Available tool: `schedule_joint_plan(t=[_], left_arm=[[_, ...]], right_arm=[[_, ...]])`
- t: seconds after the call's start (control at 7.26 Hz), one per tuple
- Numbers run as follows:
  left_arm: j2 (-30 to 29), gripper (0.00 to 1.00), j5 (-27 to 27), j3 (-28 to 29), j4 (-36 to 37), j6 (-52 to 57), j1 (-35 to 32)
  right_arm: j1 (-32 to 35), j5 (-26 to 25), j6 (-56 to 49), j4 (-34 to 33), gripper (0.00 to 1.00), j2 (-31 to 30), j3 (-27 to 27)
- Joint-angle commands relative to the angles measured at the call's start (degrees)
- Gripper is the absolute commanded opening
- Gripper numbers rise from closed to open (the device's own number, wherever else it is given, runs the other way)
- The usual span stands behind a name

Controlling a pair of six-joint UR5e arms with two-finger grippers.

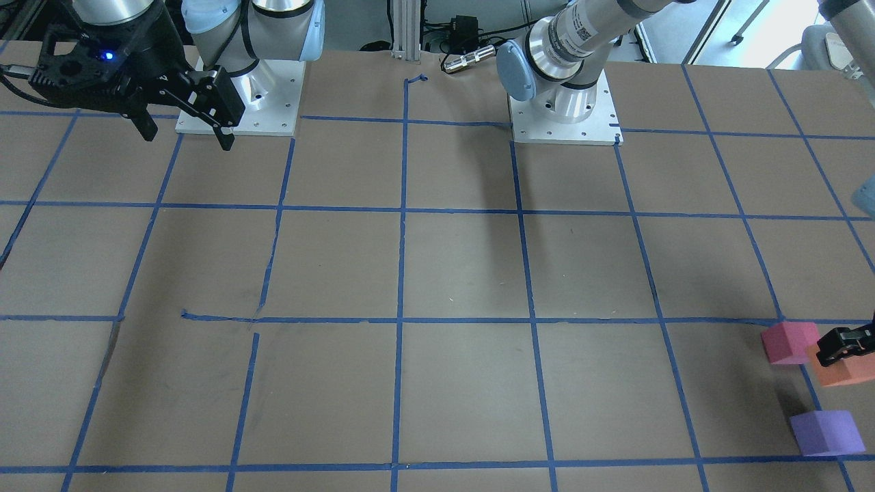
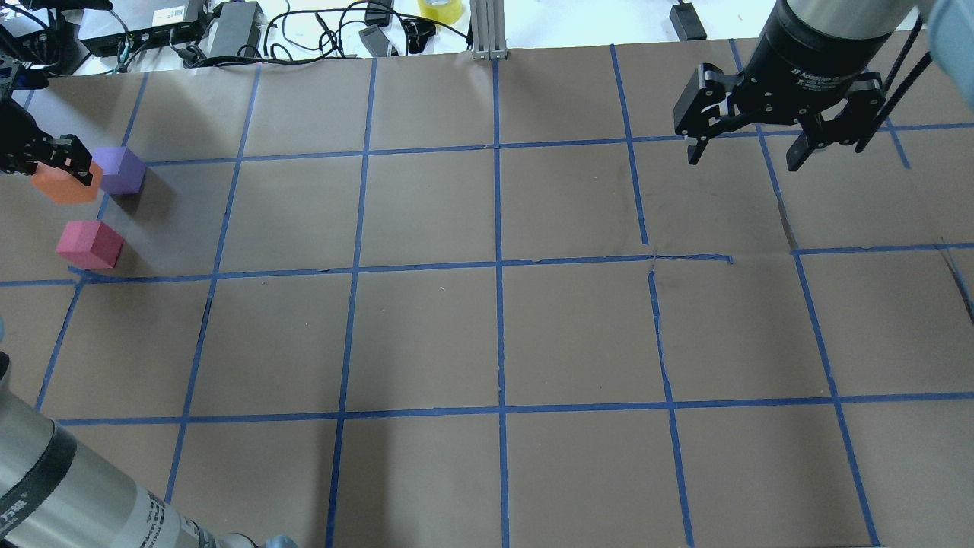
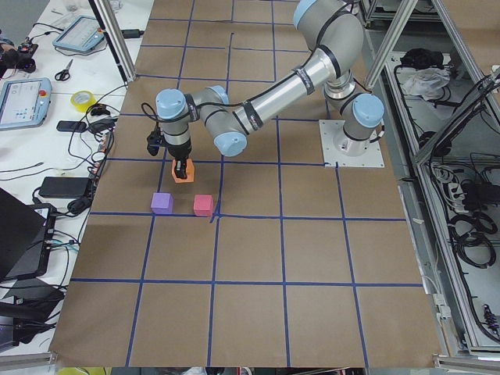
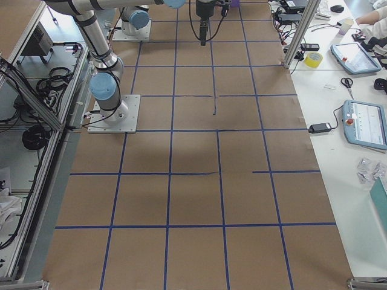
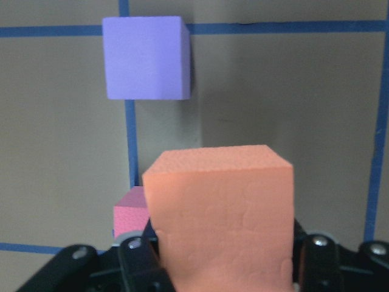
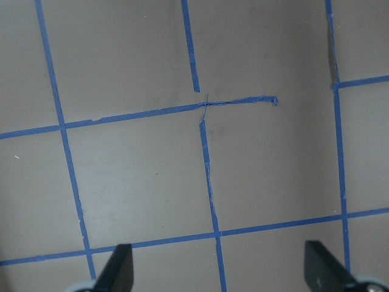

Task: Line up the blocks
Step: 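Carry the orange cube with the left gripper toward the pink cube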

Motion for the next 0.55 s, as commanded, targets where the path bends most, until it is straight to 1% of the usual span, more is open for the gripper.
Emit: schedule_joint_plan(t=[0.0,0.14,0.41], left_arm=[[-3.18,0.00,-1.34,2.92,0.97,5.17,0.85],[-4.06,0.00,-1.69,3.28,0.98,5.64,0.85],[-4.69,0.00,-2.14,3.29,0.98,5.65,0.85]], right_arm=[[0.00,0.22,-0.02,0.34,1.00,0.25,0.19],[0.00,-0.13,-0.19,0.52,1.00,0.25,0.80],[-0.27,-3.63,-0.72,2.09,1.00,0.25,1.07]])
